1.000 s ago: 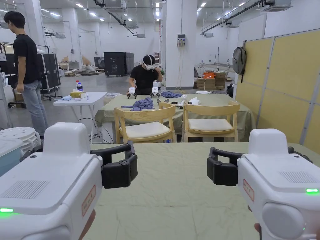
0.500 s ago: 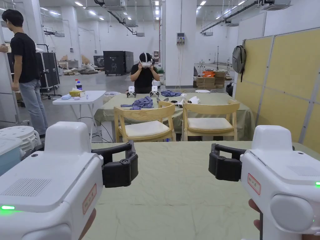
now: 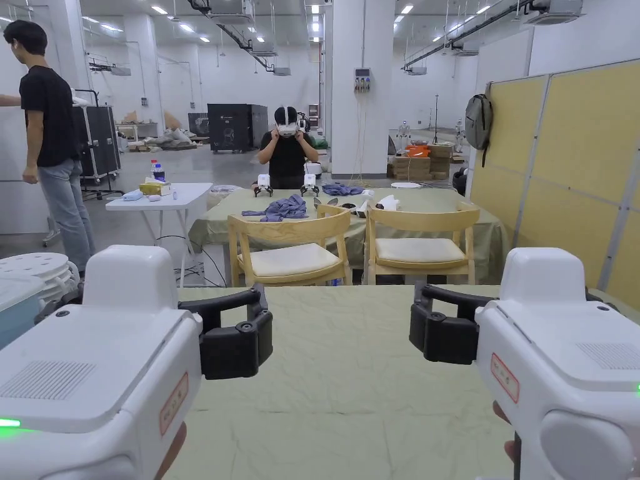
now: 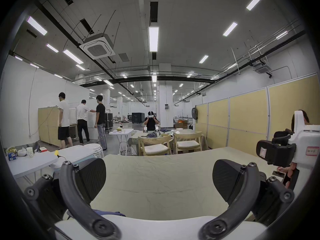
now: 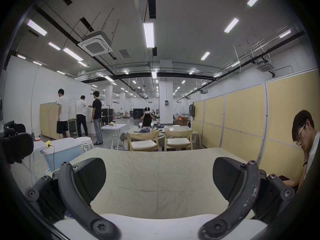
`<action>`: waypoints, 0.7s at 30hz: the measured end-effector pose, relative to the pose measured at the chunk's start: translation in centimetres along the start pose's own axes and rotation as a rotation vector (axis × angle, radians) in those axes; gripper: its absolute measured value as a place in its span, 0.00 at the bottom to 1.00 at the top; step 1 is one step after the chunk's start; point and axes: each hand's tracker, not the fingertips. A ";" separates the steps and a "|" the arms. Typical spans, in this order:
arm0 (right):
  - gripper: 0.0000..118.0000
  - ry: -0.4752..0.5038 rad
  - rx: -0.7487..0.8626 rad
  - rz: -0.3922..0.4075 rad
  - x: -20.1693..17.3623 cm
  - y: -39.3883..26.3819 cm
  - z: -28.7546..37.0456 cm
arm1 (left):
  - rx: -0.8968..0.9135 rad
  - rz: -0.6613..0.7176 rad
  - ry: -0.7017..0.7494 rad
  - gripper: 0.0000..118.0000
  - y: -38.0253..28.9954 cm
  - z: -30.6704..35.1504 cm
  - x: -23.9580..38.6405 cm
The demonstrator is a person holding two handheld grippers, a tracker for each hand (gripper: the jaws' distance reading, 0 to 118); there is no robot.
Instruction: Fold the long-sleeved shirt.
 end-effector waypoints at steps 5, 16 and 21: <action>1.00 -0.003 -0.026 0.002 0.0 -0.3 -0.5 | 0.004 -0.008 0.012 1.00 0.0 0.1 0.0; 1.00 -0.011 -0.057 -0.052 1.0 -0.2 -0.7 | -0.007 0.004 -0.004 1.00 -0.5 0.0 -0.1; 1.00 -0.040 -0.012 -0.007 0.8 -0.4 -0.4 | -0.006 0.007 -0.007 1.00 -0.5 0.0 0.0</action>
